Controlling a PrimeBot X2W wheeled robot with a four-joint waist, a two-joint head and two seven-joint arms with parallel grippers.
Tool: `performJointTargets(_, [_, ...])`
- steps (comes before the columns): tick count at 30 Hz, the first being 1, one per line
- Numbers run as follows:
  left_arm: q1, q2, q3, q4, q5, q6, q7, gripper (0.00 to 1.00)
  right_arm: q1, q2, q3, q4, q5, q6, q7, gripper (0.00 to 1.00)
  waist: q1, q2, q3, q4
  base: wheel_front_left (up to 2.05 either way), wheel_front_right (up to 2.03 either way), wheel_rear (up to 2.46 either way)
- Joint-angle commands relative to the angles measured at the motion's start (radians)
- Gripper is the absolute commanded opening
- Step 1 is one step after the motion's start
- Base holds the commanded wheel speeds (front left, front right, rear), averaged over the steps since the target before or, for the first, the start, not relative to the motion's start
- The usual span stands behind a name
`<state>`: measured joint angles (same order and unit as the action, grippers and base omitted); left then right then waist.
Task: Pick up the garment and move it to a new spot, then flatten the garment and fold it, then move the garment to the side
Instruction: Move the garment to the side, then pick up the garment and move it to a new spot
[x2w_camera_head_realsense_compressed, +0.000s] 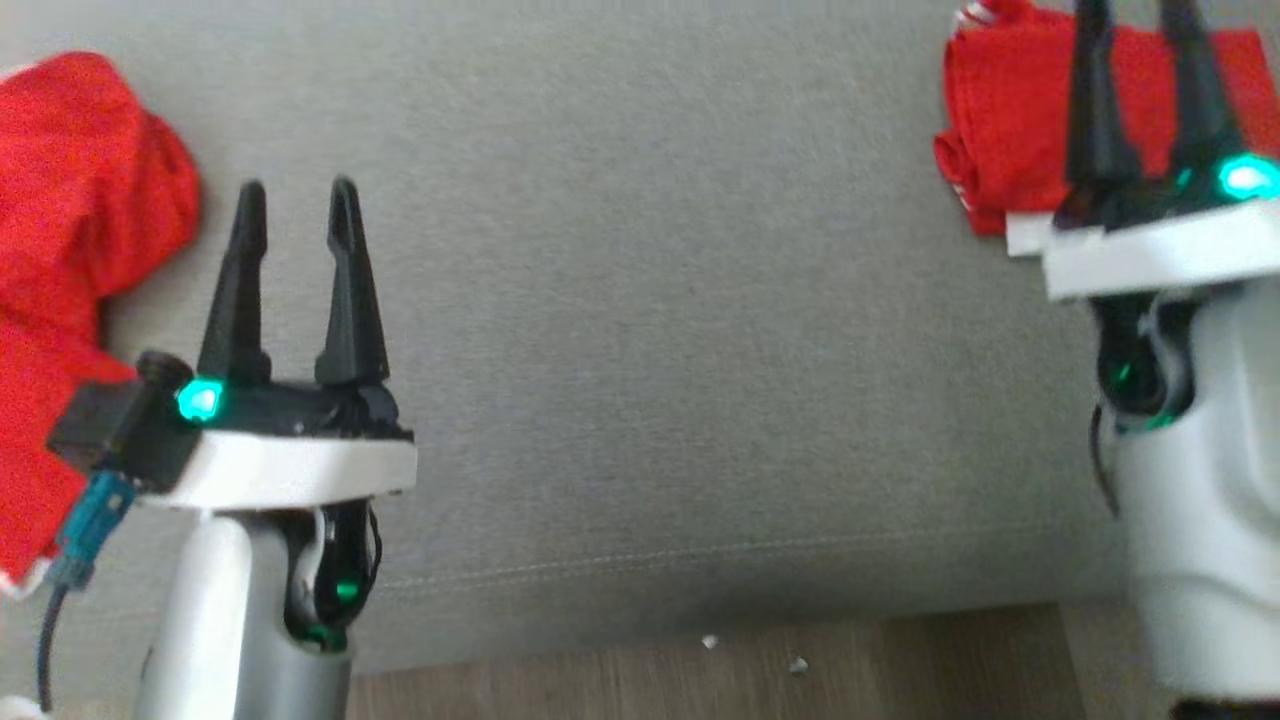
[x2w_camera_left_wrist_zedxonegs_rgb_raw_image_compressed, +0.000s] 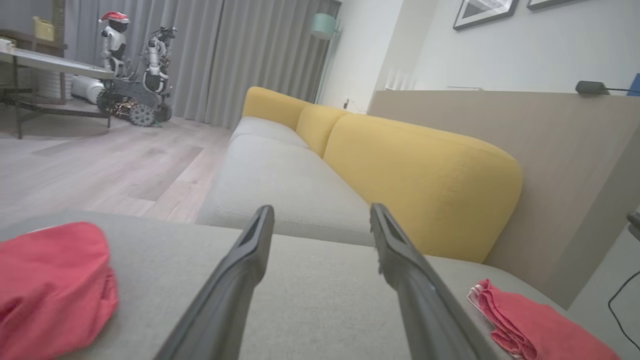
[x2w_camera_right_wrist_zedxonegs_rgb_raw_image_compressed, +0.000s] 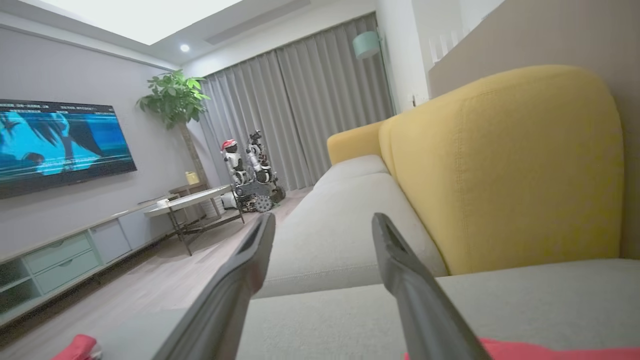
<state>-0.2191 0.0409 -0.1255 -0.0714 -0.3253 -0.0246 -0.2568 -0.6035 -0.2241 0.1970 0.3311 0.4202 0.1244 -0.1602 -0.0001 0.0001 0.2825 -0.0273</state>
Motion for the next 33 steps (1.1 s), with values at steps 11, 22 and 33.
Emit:
performJointTargets(11, [0.073, 0.009, 0.045, 0.004, -0.003, 0.027, -0.005, 1.00, 0.221, 0.099, -0.014, -0.135, -0.139, 0.006, -0.020, 1.00, 0.0001, -0.0001, -0.095, 0.087, 0.00, 0.00, 0.00])
performJointTargets(22, [0.106, 0.009, 0.043, 0.023, 0.016, 0.021, -0.005, 1.00, 0.288, 0.139, -0.023, -0.129, -0.202, 0.006, -0.048, 1.00, 0.0001, -0.0001, -0.112, 0.085, 0.00, 0.00, 0.00])
performJointTargets(33, [0.102, 0.009, 0.035, 0.028, 0.022, 0.016, -0.005, 1.00, 0.294, 0.158, -0.044, -0.109, -0.237, 0.006, -0.053, 1.00, 0.0001, -0.0001, -0.107, 0.072, 0.00, 0.00, 0.00])
